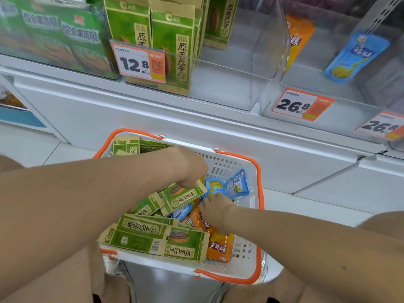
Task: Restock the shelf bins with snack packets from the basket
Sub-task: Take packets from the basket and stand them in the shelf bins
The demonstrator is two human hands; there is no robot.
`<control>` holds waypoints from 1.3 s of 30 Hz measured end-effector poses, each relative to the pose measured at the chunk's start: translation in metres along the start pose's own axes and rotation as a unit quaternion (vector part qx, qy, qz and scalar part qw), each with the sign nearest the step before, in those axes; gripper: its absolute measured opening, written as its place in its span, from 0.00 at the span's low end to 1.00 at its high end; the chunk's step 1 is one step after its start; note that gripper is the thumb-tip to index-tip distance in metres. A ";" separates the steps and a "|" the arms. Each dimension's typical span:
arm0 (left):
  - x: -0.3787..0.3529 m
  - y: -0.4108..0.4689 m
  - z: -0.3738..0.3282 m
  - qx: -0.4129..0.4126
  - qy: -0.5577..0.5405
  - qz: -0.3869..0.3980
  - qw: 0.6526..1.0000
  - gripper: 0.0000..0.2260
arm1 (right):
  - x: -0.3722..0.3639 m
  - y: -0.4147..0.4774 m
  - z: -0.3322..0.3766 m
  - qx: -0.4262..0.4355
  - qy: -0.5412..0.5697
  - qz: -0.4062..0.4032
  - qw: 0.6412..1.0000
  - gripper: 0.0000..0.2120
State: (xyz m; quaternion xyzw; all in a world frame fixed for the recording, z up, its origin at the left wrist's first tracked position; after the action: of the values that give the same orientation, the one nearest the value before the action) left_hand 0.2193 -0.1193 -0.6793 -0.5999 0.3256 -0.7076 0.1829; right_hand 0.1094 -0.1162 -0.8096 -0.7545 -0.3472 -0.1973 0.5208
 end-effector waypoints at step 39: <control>0.110 -0.095 0.055 0.004 -0.652 -0.599 0.465 0.08 | 0.194 -0.166 -0.235 -0.294 0.563 -0.324 0.701 0.14</control>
State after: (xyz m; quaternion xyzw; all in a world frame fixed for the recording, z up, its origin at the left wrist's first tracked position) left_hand 0.2618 -0.1354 -0.5309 -0.9346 -0.3300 -0.0492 -0.1235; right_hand 0.1354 -0.2352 -0.4847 -0.4583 -0.1366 -0.8343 0.2744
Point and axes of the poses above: each hand's wrist, its own y-axis towards the middle knuckle, its own x-axis out of the back of the hand, z = x × y, the point moved 6 cm from there along y, towards the middle knuckle, and after that the axes turned 7 degrees about -x, right-handed, at the moved point
